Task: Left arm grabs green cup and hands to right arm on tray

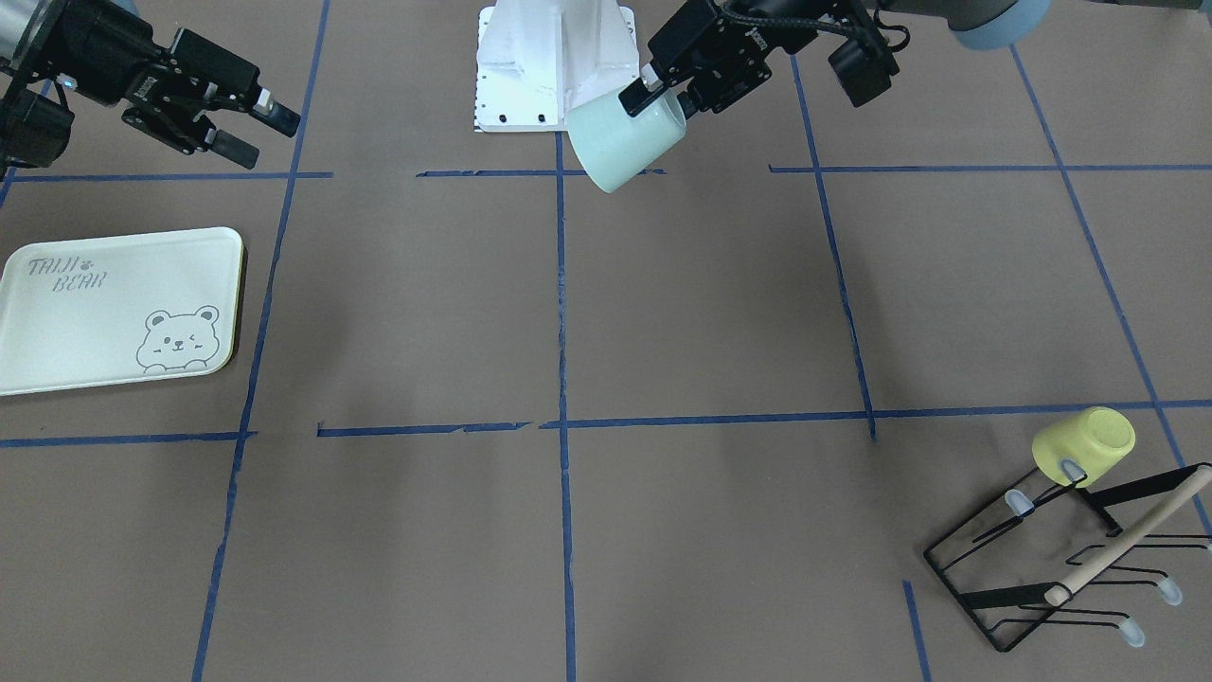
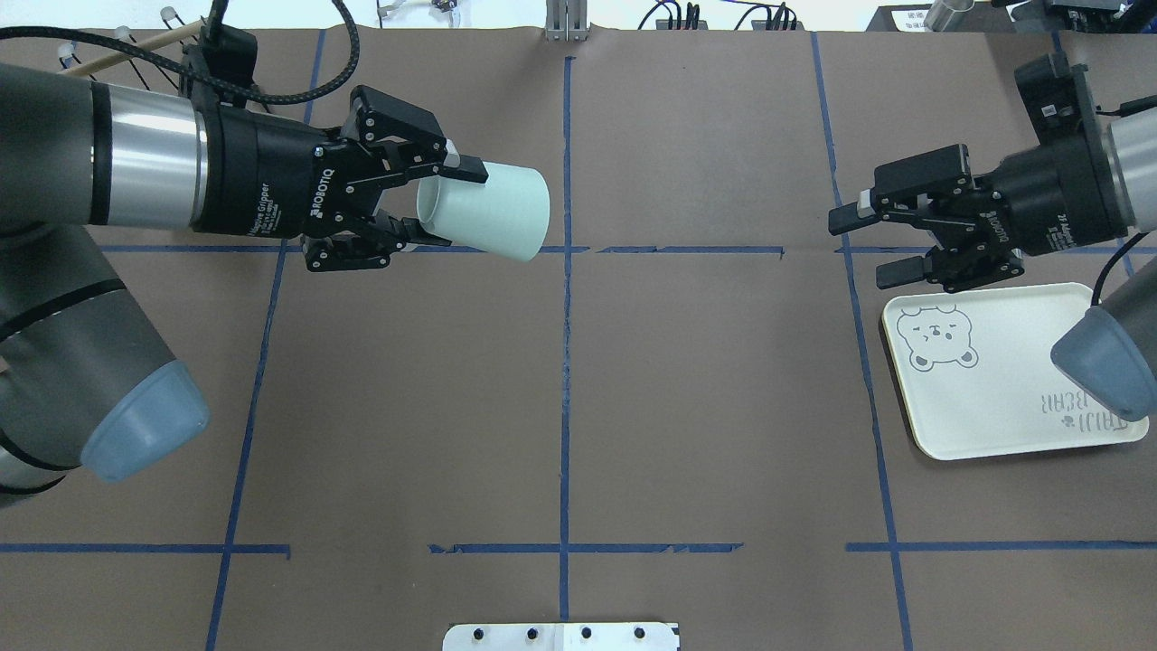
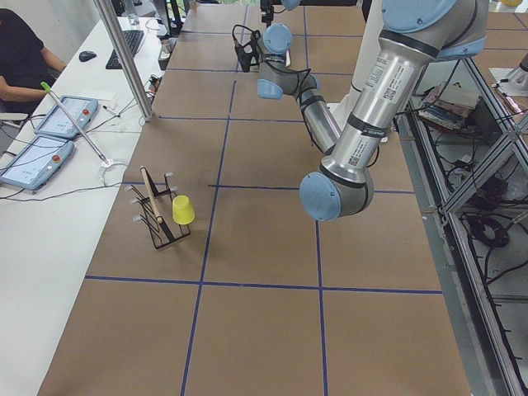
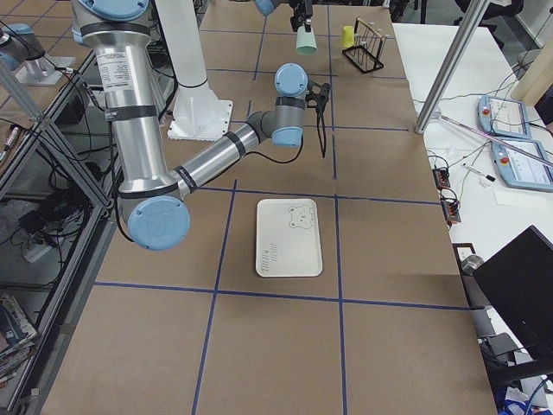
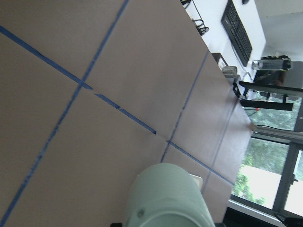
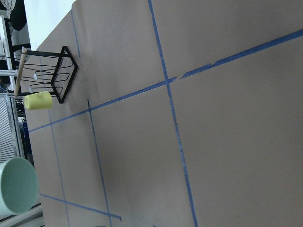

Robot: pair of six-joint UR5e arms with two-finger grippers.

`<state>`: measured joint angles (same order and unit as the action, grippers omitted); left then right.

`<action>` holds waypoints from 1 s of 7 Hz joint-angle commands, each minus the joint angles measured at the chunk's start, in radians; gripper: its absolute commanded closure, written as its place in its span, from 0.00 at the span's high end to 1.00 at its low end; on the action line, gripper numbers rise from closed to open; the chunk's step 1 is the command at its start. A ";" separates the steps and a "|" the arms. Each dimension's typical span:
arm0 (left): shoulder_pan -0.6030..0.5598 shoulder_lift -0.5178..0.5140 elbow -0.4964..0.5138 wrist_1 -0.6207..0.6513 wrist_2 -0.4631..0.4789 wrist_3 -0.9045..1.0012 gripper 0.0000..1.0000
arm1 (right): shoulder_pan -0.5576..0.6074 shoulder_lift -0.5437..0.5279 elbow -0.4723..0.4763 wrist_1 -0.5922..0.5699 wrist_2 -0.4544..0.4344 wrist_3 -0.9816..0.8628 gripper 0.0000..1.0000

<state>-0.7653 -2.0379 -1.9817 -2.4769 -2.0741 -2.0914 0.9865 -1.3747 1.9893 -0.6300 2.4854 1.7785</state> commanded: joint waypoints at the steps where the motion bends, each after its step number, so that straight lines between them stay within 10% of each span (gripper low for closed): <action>1: 0.007 -0.001 0.122 -0.314 0.002 -0.058 0.03 | -0.044 0.083 0.000 0.015 -0.002 0.084 0.99; 4: 0.046 -0.001 0.222 -0.589 0.089 -0.162 0.03 | -0.088 0.201 0.000 0.023 -0.052 0.175 0.99; 7: 0.106 -0.001 0.241 -0.733 0.169 -0.228 0.03 | -0.189 0.183 -0.117 0.553 -0.348 0.452 0.98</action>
<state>-0.6786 -2.0387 -1.7475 -3.1527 -1.9306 -2.2785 0.8311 -1.1886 1.9308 -0.2708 2.2266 2.1486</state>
